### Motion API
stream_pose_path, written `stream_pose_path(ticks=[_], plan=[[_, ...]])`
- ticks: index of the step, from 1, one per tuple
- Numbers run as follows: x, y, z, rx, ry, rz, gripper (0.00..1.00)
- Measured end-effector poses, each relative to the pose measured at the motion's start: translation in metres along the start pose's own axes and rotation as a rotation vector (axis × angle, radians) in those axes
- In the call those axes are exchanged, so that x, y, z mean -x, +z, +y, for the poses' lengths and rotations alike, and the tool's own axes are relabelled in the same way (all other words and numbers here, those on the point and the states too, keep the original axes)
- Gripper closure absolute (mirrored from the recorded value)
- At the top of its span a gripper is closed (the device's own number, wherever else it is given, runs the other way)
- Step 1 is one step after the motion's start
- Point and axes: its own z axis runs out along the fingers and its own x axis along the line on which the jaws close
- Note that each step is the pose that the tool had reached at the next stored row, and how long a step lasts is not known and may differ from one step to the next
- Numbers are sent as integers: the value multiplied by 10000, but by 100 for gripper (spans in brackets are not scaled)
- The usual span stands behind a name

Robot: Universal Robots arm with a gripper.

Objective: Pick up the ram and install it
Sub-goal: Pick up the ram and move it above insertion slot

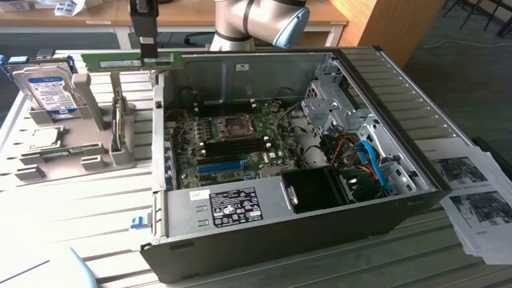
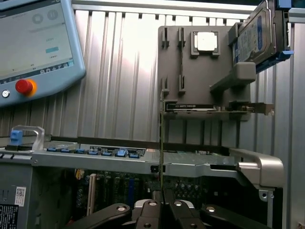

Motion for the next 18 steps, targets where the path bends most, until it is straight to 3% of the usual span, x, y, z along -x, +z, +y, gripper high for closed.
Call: stream_pose_path(ticks=[18], plan=[[-22, -36, -507, 5, -37, 3, 89]])
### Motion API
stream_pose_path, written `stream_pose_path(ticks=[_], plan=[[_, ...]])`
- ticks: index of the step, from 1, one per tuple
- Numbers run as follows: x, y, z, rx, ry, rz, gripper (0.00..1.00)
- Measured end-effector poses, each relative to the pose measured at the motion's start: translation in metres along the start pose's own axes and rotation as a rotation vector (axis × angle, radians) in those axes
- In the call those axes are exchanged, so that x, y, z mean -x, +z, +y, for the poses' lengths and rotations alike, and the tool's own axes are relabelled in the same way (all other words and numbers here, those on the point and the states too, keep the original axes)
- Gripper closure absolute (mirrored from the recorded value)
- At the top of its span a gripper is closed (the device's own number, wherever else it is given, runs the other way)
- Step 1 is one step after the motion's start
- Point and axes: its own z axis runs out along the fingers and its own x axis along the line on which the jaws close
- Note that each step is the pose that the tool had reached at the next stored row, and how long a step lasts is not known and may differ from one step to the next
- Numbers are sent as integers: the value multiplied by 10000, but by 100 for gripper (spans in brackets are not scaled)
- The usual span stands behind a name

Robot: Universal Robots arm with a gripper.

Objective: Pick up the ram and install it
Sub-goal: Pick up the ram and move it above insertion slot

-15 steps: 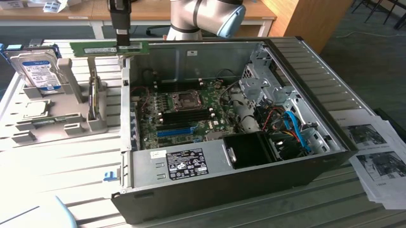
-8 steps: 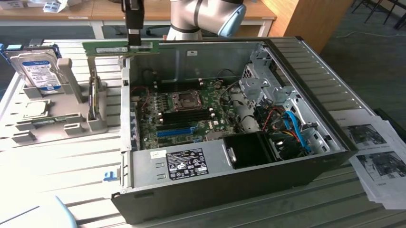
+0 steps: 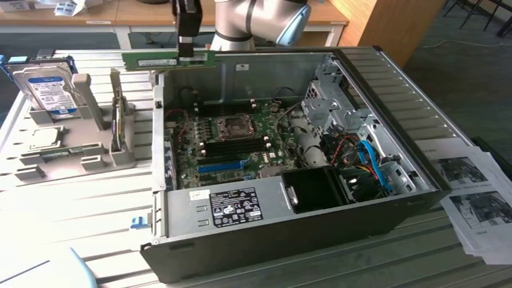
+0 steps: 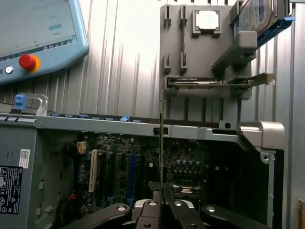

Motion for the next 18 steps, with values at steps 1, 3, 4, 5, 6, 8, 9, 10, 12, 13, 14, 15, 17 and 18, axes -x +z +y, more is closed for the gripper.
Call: stream_pose_path(ticks=[1, 3, 4, 5, 6, 8, 9, 10, 12, 13, 14, 15, 17, 18], plan=[[-1, -2, -27, 0, -2, 0, 89], [-4, -6, -82, 1, -8, 1, 89], [-5, -8, -111, 1, -11, 0, 89], [-7, -10, -139, 1, -13, 1, 89], [-8, -12, -170, 2, -14, 1, 89], [-11, -16, -228, 2, -22, 1, 89], [-12, -18, -258, 2, -26, 2, 89], [-13, -20, -286, 2, -27, 1, 89], [-16, -24, -344, 3, -33, 2, 89], [-18, -26, -374, 4, -37, 2, 89], [-19, -28, -403, 4, -40, 3, 89], [-20, -30, -433, 4, -41, 2, 89], [-23, -35, -492, 6, -47, 3, 89], [-25, -37, -521, 6, -51, 3, 89]])
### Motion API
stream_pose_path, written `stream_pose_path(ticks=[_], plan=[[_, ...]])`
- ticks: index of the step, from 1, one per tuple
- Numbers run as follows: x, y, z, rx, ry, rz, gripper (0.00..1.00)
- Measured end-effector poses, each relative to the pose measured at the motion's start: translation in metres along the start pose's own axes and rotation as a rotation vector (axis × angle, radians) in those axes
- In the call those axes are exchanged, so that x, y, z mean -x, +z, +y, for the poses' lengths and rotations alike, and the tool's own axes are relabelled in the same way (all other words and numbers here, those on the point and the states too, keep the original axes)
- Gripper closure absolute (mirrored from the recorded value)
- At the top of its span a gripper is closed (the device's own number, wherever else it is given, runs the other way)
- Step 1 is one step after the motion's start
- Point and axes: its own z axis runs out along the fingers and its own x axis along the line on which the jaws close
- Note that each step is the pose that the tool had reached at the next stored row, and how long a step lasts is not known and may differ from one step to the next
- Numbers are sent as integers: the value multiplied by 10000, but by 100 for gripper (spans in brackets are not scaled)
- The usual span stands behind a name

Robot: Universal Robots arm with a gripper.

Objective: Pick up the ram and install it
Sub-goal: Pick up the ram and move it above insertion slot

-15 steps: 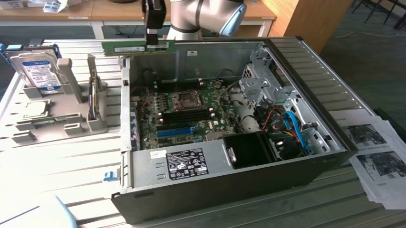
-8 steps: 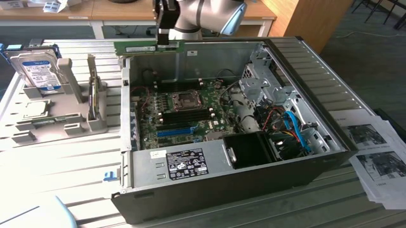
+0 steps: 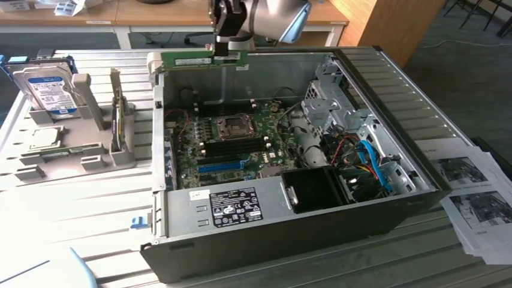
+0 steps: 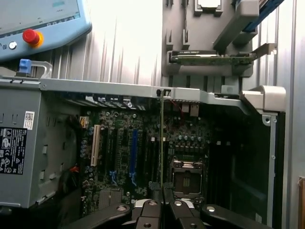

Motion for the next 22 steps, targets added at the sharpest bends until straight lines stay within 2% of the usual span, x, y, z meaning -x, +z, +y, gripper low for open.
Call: stream_pose_path(ticks=[13, 16, 22], plan=[[-18, -25, -341, 5, -32, 2, 89], [-20, -27, -384, 4, -43, 2, 89], [-20, -27, -388, 4, -44, 2, 89]])
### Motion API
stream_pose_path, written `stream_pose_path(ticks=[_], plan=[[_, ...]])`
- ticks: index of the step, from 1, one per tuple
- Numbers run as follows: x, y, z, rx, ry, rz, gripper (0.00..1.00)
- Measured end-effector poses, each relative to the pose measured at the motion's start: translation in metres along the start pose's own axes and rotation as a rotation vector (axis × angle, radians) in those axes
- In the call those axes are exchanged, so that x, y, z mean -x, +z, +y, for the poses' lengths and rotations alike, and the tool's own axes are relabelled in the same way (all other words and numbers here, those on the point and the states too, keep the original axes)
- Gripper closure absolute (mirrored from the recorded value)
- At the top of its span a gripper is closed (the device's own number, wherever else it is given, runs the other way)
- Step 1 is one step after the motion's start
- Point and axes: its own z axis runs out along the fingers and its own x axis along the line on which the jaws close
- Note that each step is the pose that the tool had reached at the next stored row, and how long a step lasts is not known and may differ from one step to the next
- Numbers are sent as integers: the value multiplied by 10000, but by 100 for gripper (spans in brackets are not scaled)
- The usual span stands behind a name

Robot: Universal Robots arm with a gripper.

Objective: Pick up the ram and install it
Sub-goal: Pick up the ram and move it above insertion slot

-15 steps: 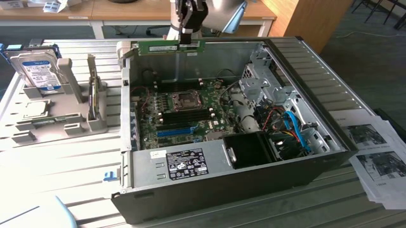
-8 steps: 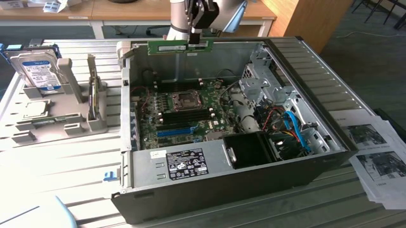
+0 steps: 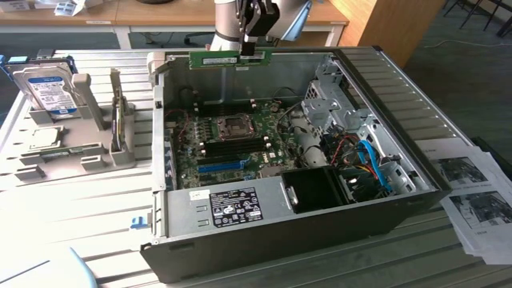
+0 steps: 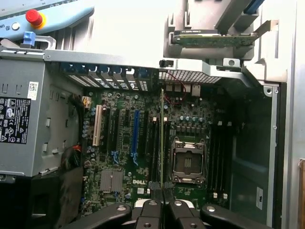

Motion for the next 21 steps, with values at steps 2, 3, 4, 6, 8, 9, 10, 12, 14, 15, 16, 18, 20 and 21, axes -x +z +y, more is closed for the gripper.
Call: stream_pose_path(ticks=[2, 3, 4, 6, 8, 9, 10, 12, 14, 15, 16, 18, 20, 21], plan=[[1, 12, -1, 0, 0, 0, 89], [1, 21, -2, 1, 0, 1, 89], [1, 32, -2, 0, 0, -1, 89], [1, 54, -4, 0, 0, 0, 89], [1, 80, -6, 0, 0, -1, 89], [2, 92, -6, 1, 0, 0, 89], [2, 103, -7, 0, 0, 0, 89], [2, 122, -9, 1, 0, 1, 89], [2, 134, -10, 0, 0, -1, 89], [2, 136, -10, 0, 0, -2, 89], [2, 136, -10, 1, 0, -2, 89], [2, 137, -10, 1, 0, -2, 89], [2, 137, -10, 0, 0, -3, 89], [2, 138, -10, 0, 0, -4, 89]])
